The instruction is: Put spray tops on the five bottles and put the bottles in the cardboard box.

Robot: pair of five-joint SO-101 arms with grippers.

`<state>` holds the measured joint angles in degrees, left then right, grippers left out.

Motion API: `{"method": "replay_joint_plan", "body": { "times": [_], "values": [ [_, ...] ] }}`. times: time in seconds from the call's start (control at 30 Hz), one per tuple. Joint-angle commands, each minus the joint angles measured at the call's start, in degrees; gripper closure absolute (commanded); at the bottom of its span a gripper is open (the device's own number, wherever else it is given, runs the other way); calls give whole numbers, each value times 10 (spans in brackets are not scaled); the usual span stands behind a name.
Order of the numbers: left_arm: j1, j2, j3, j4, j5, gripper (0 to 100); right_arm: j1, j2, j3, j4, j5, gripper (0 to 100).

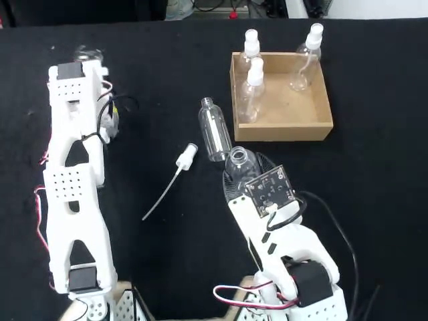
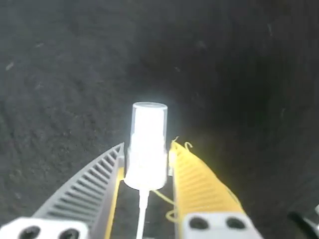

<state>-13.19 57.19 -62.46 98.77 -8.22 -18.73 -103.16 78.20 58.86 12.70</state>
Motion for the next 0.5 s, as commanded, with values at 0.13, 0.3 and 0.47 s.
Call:
{"method": "replay_joint_plan", "body": {
  "times": [0.13,0.3,0.47],
  "values": [
    [5,2,-16,19,-55,718,-7,-55,-2,-11,4,871],
    [10,2,-16,18,-66,730,-7,-55,-2,-11,4,871],
    [6,11,-11,-17,-84,730,-7,-55,-2,-11,4,871]
  ]
}}
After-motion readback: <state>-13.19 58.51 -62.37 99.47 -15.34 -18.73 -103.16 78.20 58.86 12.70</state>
